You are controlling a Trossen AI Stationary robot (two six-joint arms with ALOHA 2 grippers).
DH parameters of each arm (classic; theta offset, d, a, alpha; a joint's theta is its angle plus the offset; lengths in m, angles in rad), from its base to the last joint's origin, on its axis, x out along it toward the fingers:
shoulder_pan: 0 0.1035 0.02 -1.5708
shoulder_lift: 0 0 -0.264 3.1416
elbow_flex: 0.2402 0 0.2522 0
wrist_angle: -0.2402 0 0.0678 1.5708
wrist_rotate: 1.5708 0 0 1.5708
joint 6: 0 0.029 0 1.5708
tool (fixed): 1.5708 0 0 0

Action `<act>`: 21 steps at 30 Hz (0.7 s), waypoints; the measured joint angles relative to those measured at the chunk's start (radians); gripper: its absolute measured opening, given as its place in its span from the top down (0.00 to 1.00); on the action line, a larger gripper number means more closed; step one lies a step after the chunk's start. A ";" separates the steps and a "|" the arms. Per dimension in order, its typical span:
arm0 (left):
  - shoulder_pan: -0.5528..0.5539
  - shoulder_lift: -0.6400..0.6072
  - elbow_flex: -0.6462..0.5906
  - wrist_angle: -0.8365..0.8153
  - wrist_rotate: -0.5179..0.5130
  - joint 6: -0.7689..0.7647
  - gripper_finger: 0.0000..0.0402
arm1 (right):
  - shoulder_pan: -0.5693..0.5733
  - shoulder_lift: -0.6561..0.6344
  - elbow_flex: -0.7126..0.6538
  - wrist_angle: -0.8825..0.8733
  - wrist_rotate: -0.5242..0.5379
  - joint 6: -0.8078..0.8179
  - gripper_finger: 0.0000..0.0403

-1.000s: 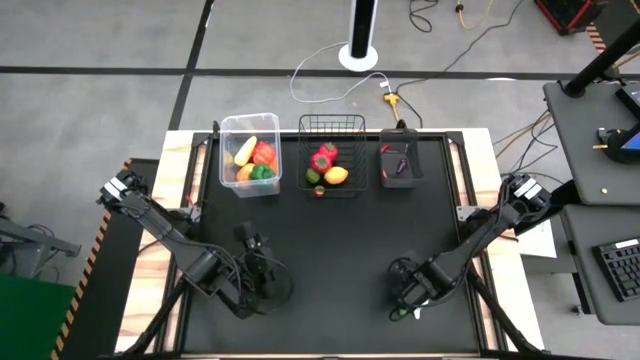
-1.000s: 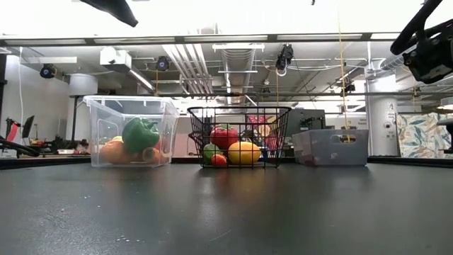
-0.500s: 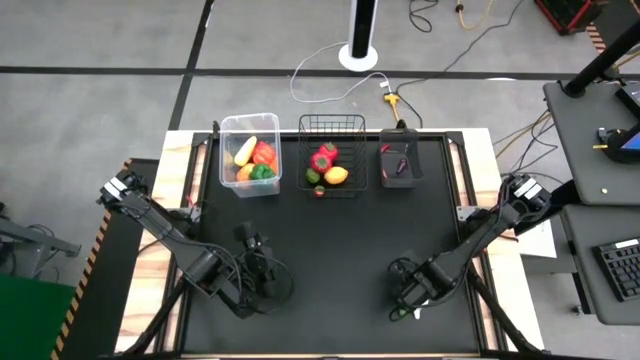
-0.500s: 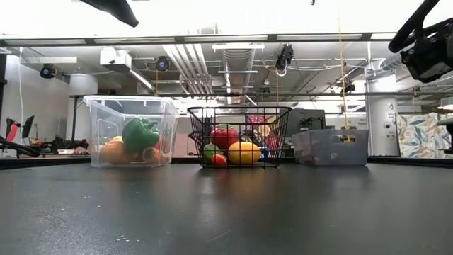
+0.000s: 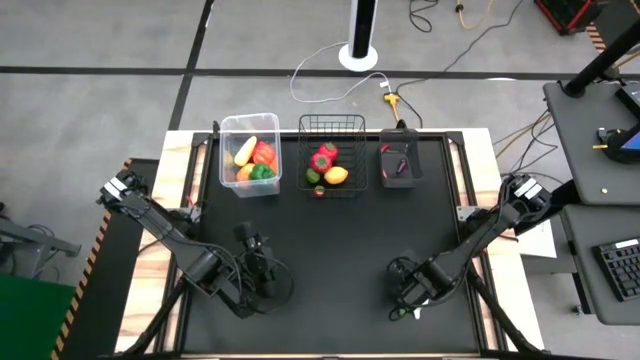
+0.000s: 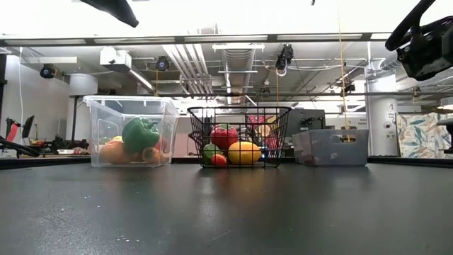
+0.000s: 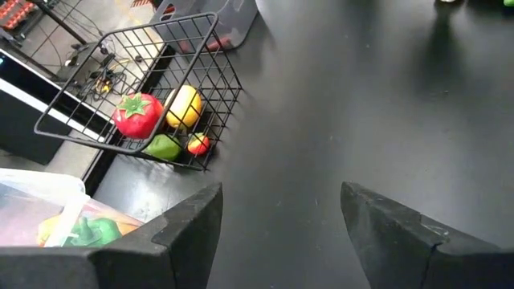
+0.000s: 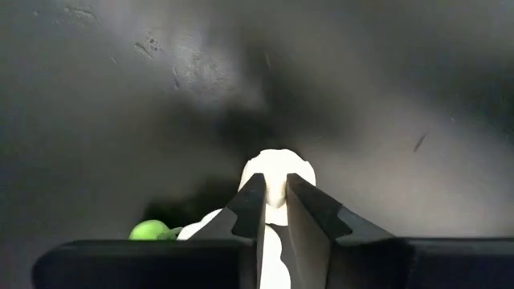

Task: Sort produce into baskets
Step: Put the small white garlic into the black basket

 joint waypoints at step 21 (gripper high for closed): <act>0.012 0.000 0.000 0.006 0.000 0.000 0.41 | -0.142 0.000 0.136 0.014 0.253 -0.318 0.93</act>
